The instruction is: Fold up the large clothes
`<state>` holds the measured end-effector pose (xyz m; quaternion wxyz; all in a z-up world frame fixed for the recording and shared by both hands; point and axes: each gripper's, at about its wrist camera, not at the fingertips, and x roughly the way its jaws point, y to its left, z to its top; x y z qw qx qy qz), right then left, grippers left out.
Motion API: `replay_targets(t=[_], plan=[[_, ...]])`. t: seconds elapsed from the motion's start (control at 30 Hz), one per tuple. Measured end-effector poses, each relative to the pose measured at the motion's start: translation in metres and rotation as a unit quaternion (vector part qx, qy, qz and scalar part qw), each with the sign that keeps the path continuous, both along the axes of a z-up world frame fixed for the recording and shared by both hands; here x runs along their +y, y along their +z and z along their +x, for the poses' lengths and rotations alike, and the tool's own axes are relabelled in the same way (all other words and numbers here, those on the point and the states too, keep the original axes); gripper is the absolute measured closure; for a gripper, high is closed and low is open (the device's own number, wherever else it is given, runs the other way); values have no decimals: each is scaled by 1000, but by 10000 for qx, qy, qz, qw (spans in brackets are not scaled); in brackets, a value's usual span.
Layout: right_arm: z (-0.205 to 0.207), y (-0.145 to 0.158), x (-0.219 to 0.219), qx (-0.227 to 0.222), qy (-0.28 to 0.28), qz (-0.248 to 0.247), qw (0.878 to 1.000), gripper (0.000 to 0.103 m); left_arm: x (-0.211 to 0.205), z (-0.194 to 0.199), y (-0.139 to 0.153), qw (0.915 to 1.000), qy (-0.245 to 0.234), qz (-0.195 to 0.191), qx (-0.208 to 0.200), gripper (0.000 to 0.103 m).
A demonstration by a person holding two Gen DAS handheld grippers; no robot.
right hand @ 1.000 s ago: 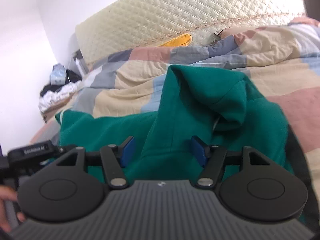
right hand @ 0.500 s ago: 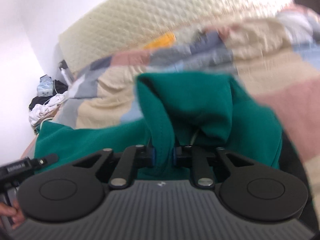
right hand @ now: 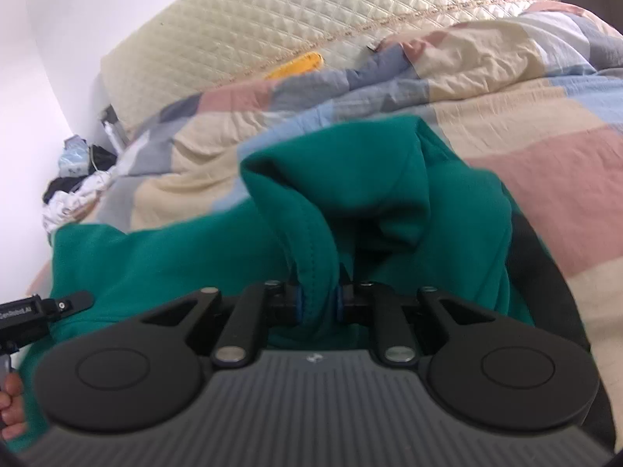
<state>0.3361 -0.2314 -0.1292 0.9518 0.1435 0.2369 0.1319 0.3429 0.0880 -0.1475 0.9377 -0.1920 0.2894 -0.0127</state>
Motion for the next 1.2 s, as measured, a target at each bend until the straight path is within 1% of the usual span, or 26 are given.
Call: replay_targets(t=[0.03,0.1,0.13,0.2,0.23,0.27,0.33,0.43,0.53,0.6,0.67,0.77,0.83,0.9,0.97,1.03,1.1,1.13,1.17,1.2], plan=[[1,-3,1,17,-14,-22,10000,84,-1,0,-5,10000,29,-24,70,84],[2,-4,1,46,-30,23,10000,83,-1,0,-6,10000,33,20,67,84],[1,-2,0,36,-43,24,10000,81,0,0,-5,10000,36,12,79,81],[-6,4,0,-40,-166,-22,9999,72,3,-1,-1,9999,77,-36,93,72],[-11,6,1,-108,-261,-31,9996,68,4,-4,1,9999,127,4,73,60],[-16,9,2,-151,-316,-48,9994,61,4,-8,4,9997,207,96,48,49],[-24,15,5,-178,-324,-133,9992,61,3,-15,10,9994,284,193,-8,44],[-39,26,4,-188,-282,-272,9991,61,1,-27,20,9996,215,175,-41,43],[-55,35,0,-104,-264,-232,9993,61,-4,-41,27,9999,107,87,-101,42],[-64,40,0,-4,-228,-203,9995,60,-10,-51,35,9993,50,276,-236,42],[-71,46,5,-24,-113,-162,9998,60,-17,-60,42,9986,-35,423,-328,42],[-84,54,19,-181,93,-338,9992,61,-26,-71,52,9983,-384,287,-329,42],[-94,58,23,-266,227,-309,9989,61,-35,-81,58,9967,-698,273,-303,42],[-100,60,27,-175,353,-294,9988,61,-43,-89,61,9944,-1003,234,-246,42],[-104,60,34,-67,532,-332,9980,63,-50,-92,60,9916,-1292,18,-52,42],[-106,58,41,14,636,-479,9968,63,-56,-95,56,9880,-1545,-63,-5,42],[-106,56,48,111,696,-597,9957,71,-63,-94,48,9871,-1593,39,118,42],[-105,52,51,172,714,-682,9950,73,-64,-93,43,9869,-1606,88,141,42],[-103,48,54,257,758,-779,9937,77,-66,-91,37,9868,-1598,183,212,42],[-100,43,57,358,778,-862,9926,78,-68,-89,32,9868,-1571,282,286,42]])
